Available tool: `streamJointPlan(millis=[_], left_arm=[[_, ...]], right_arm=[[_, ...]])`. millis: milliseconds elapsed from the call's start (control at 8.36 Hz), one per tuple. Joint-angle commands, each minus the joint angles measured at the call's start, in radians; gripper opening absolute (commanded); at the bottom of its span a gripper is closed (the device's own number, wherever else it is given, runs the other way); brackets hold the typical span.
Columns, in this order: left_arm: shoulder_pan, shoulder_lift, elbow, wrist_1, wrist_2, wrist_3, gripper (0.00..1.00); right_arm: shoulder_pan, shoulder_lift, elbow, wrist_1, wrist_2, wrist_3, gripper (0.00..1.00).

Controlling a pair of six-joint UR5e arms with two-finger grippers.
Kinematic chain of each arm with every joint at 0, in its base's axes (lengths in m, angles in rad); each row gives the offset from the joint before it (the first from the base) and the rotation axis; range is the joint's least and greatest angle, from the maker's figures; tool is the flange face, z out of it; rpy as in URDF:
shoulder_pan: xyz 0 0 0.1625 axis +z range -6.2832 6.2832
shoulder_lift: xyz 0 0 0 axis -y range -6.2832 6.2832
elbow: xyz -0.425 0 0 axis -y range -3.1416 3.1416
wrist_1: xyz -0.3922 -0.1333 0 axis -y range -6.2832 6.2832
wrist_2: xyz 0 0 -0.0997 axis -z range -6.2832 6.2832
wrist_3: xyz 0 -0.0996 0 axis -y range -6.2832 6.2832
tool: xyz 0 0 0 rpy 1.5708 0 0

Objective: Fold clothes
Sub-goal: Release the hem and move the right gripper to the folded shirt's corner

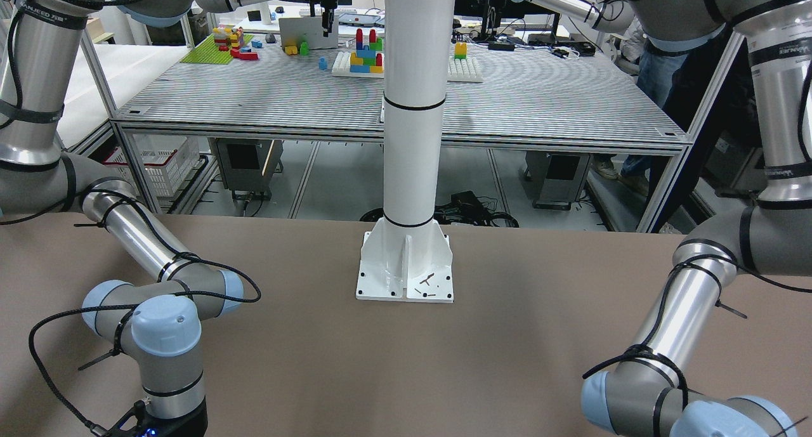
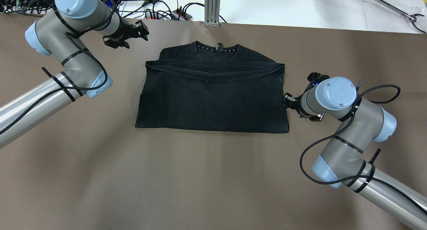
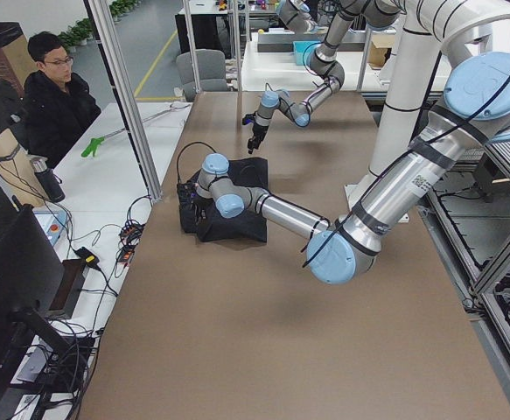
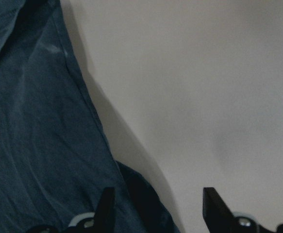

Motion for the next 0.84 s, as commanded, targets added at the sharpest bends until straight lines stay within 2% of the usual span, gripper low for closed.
streamJointPlan(millis=[0,359,478,598,718], left_arm=[[0.001,-0.017,-0.002,0.001,0.006,0.0,0.78],[0.002,-0.027,0.002,0.003,0.007,0.0,0.78],[0.002,-0.029,0.002,0.003,0.009,0.0,0.78],[0.002,-0.029,0.002,0.003,0.009,0.0,0.78],[0.001,-0.029,0.002,0.003,0.009,0.0,0.78]], right_arm=[[-0.082,-0.046,-0.009,0.096,-0.001,0.027,0.68],[-0.102,-0.049,-0.011,0.097,-0.002,0.062,0.64],[-0.102,-0.049,-0.013,0.097,-0.002,0.062,0.56],[-0.102,-0.049,-0.019,0.097,-0.005,0.07,0.32],[-0.102,-0.049,-0.017,0.098,-0.004,0.088,0.01]])
